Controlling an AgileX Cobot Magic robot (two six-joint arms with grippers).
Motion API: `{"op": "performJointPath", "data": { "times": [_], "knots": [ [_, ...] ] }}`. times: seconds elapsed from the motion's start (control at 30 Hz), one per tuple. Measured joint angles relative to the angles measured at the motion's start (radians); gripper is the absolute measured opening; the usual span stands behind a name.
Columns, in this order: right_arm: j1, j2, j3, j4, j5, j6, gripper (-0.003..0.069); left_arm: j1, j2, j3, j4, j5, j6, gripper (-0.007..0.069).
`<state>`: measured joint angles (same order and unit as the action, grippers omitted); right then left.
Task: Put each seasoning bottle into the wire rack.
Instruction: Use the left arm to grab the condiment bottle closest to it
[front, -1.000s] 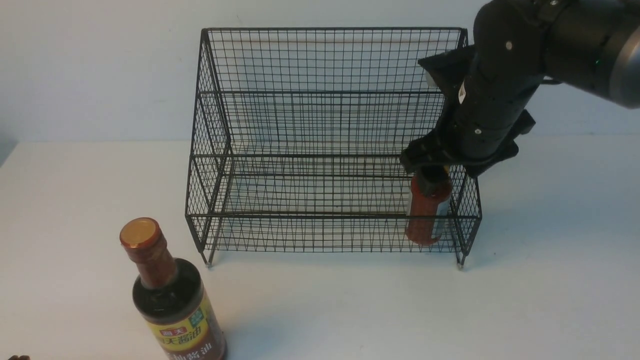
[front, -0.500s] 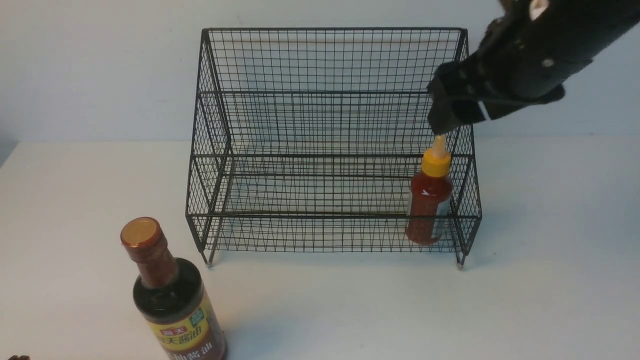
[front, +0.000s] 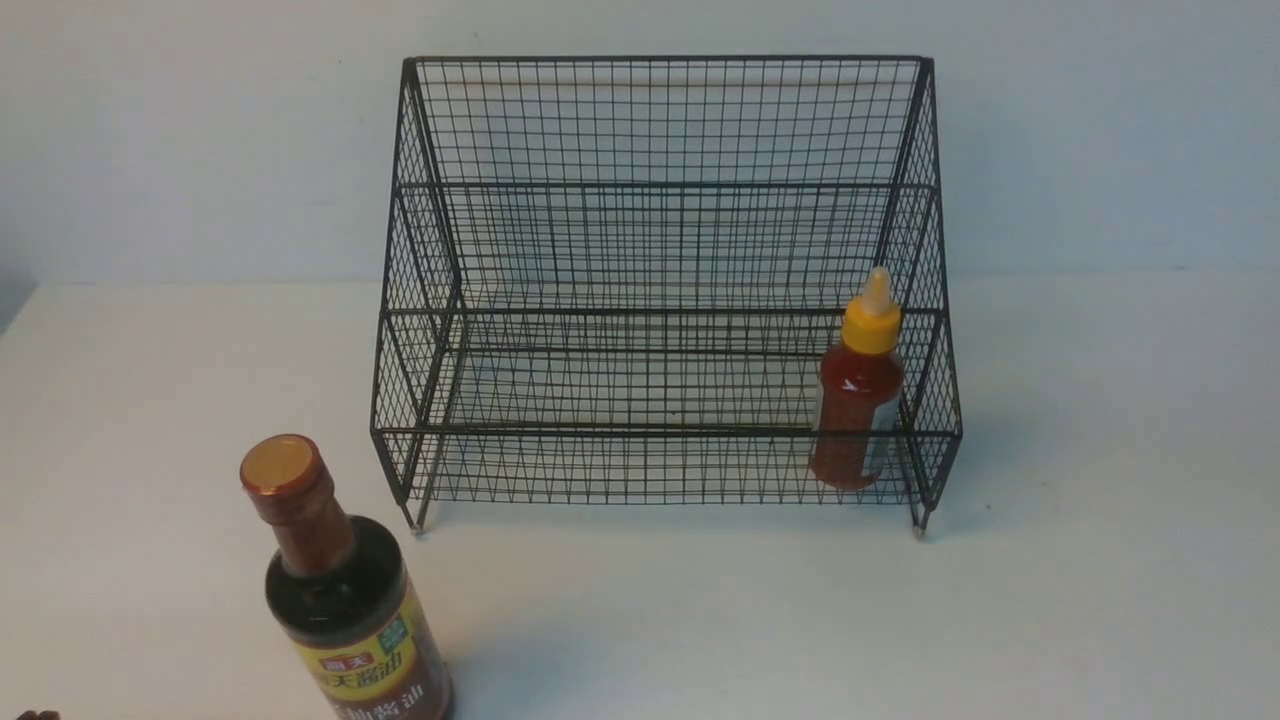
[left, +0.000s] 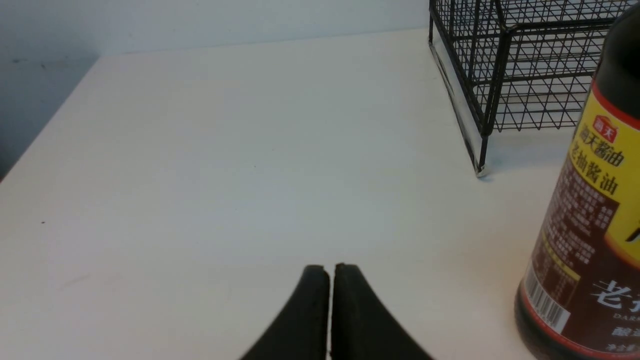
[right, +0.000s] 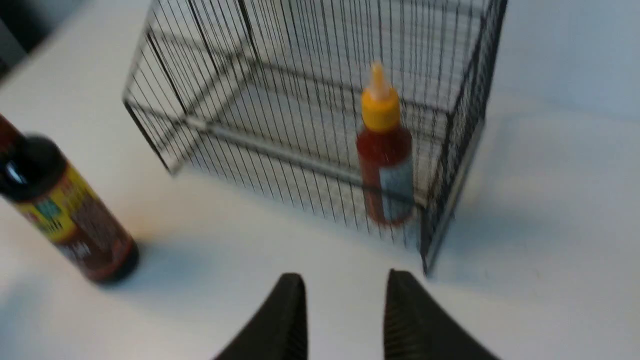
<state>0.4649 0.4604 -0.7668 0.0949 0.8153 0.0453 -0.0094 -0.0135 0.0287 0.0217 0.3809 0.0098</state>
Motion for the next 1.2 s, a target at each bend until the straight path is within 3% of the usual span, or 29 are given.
{"op": "performJointPath", "data": {
  "times": [0.1,0.23,0.4,1.1,1.2],
  "knots": [
    [0.000,-0.203,0.239,0.018,-0.285,-0.078,0.0019,0.000,0.000,0.000,0.000,0.000,0.000,-0.0005],
    [0.000,-0.366,0.425,0.022,-0.510,-0.146,-0.0011,0.000,0.000,0.000,0.000,0.000,0.000,-0.0005],
    [0.000,-0.425,0.533,0.025,-0.670,-0.170,-0.0014,0.000,0.000,0.000,0.000,0.000,0.000,-0.0005],
    [0.000,-0.443,0.559,0.013,-0.684,-0.210,-0.0015,0.000,0.000,0.000,0.000,0.000,0.000,-0.0005],
    [-0.038,-0.450,0.594,0.010,-0.667,-0.253,-0.0015,0.000,0.000,0.000,0.000,0.000,0.000,-0.0005]
  ]
}}
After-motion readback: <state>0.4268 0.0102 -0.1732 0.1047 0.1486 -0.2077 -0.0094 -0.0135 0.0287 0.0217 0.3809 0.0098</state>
